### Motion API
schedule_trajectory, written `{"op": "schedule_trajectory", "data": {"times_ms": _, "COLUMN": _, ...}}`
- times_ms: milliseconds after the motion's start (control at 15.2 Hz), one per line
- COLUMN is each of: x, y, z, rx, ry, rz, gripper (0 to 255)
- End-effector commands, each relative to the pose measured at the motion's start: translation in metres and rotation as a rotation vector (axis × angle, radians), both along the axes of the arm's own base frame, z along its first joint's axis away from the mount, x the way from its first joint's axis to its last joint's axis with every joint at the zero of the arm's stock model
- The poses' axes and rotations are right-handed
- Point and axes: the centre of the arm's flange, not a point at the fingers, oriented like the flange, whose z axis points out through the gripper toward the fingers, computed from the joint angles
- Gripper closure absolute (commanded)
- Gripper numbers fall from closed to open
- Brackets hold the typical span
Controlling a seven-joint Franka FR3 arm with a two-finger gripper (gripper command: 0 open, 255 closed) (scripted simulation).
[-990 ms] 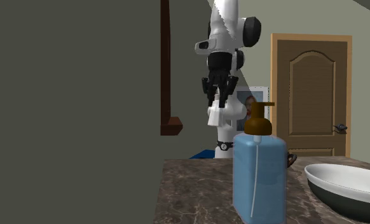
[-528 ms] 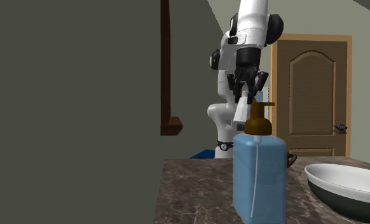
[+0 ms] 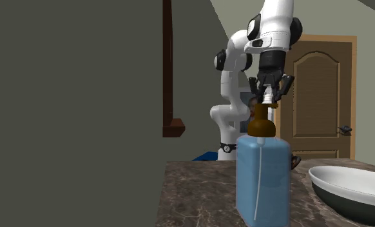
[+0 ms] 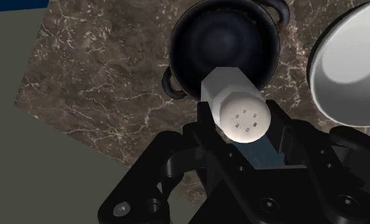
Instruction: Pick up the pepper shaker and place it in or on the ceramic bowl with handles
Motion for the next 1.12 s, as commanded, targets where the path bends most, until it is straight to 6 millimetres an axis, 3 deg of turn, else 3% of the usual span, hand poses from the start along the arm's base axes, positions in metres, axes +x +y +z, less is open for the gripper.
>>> {"op": "schedule_trajectory", "data": {"times_ms": 0, "x": -0.001, "y": 0.001, "z": -0.011, "rx": 0.0, "ry": 0.0, "rz": 0.0, "gripper": 255}}
{"op": "schedule_trajectory", "data": {"times_ms": 858, "x": -0.001, "y": 0.001, "z": -0.079, "rx": 0.0, "ry": 0.0, "rz": 0.0, "gripper": 255}}
{"op": "schedule_trajectory", "data": {"times_ms": 1056, "x": -0.001, "y": 0.001, "z": -0.079, "rx": 0.0, "ry": 0.0, "rz": 0.0, "gripper": 255}}
